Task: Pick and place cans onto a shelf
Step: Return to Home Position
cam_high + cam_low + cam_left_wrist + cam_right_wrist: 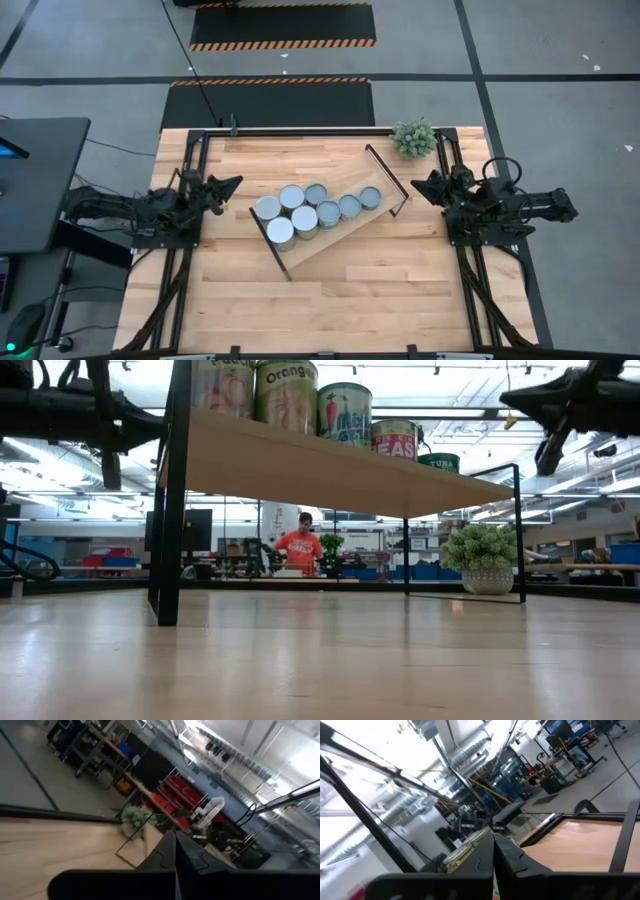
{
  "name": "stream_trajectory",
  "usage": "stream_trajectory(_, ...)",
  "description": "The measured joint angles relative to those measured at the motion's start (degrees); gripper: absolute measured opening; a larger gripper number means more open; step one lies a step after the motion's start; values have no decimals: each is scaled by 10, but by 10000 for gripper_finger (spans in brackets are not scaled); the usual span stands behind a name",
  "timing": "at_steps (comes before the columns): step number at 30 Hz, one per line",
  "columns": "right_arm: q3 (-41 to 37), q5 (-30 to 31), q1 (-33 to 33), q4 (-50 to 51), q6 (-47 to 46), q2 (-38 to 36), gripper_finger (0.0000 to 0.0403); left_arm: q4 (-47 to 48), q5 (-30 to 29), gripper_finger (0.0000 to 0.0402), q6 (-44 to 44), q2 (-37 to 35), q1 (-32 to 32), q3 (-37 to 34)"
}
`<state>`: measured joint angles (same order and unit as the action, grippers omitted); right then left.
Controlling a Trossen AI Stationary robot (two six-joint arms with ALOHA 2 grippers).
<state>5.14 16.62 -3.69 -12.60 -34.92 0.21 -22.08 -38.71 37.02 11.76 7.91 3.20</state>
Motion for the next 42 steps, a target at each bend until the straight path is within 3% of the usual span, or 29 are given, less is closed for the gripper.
stream_trajectory(3, -47, 1, 8, -71, -24, 0, 5, 12, 13, 1, 11, 1, -9, 0)
stream_trajectory(11, -48, 2, 30, -68, -12, 2, 5, 26, 31, 1, 50, 1, -27, -13)
stream_trajectory(16, -48, 78, 34, -51, -1, 3, 16, 86, 30, 1, 106, 6, -25, -27)
stream_trajectory(24, -48, 93, 35, 26, 284, 4, 28, 162, -26, 16, 113, 6, -25, -27)
stream_trajectory(27, -48, 93, 35, 24, 333, 4, 27, 169, -13, 17, 24, 11, -25, -27)
stream_trajectory(30, -48, 93, 35, 20, 336, 4, 26, 167, -4, 14, -99, 15, -25, -27)
stream_trajectory(33, -48, 93, 35, 19, 335, 4, 27, 166, -3, 13, -169, 14, -25, -27)
stream_trajectory(42, -48, 93, 35, 18, 336, 4, 27, 165, -3, 18, -197, 14, -25, -27)
